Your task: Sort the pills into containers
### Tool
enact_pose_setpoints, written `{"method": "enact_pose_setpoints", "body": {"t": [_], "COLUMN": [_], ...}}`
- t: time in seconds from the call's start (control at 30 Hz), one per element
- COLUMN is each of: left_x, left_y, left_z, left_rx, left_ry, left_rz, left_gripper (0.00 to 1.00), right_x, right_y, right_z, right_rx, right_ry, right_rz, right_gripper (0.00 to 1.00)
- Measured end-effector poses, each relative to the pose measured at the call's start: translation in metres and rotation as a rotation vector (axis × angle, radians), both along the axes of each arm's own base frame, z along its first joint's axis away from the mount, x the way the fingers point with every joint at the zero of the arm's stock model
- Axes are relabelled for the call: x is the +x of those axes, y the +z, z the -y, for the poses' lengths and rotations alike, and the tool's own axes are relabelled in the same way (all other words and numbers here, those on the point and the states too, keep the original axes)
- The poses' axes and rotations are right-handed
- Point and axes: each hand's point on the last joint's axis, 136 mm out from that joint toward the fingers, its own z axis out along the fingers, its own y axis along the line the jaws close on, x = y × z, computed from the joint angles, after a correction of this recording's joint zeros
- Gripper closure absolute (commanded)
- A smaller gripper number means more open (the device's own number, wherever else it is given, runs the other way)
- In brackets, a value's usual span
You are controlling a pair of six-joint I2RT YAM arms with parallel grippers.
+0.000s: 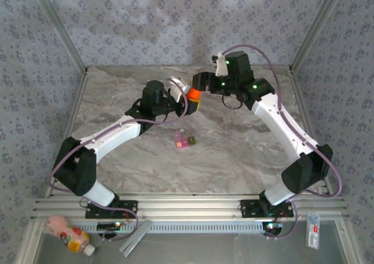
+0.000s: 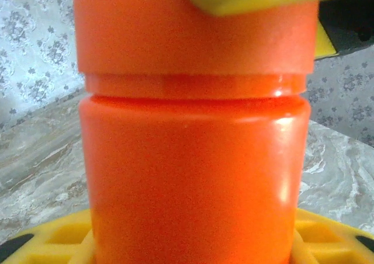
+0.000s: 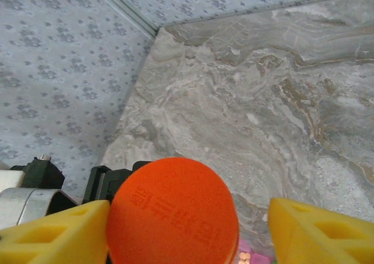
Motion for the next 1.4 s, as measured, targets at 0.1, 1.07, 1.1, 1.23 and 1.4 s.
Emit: {"method": "enact_pose_setpoints", "body": {"t": [0.1,1.07,1.1,1.23,1.4], "left_x": [-0.004,-0.046,-0.046,-0.047,-0.047], "left_y": [0.005,0.017,0.017,0.017,0.016], "left_z": [0.003,-0.006,-0.006,-0.006,-0.006], "left_rx": [-0.009,-0.031,-0.031,-0.033,-0.031], "left_ry": [-0.021,-0.296,-0.297,-0.303,-0.303], "left_rz": [0.017,-0.070,-0.070,-0.071,-0.075], "left_gripper": [1.00,1.00,1.00,1.00,1.00], "right_x": [-0.005,-0.040,-0.040,-0.039,-0.040], "right_y": [0.018,0.027,0.025,0.017,0.016], "right_z": [0.018,-0.007,-0.009,-0.009,-0.009], "right_rx": [0.059,-0.109,-0.112,-0.124,-0.127], "right_ry": [0.009,0.473,0.480,0.484,0.487], "right_rz": [0.034,0.168,0.162,0.143,0.137], "right_gripper": [0.21,0.21,0.22,0.25,0.36]}}
